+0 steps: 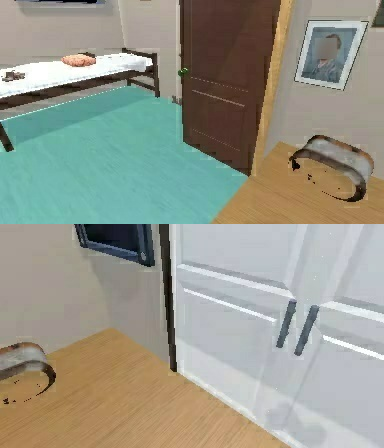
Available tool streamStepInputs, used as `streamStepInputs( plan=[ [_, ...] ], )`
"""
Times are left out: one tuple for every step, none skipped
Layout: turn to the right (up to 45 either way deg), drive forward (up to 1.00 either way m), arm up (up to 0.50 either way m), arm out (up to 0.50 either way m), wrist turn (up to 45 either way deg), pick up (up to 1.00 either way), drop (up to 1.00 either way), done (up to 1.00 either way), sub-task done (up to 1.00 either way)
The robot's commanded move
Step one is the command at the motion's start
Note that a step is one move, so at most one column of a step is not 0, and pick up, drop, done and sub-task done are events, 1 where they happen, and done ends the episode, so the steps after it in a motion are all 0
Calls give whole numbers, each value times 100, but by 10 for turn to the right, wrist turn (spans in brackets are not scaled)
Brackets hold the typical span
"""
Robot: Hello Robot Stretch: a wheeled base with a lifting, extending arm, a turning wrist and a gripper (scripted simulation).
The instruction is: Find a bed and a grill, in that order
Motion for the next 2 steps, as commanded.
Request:
streamStepInputs(
  plan=[
    [0, 45, 0, 0, 0, 0, 0, 0, 0],
    [-450, 0, 0, 0, 0, 0, 0, 0, 0]
  ],
)
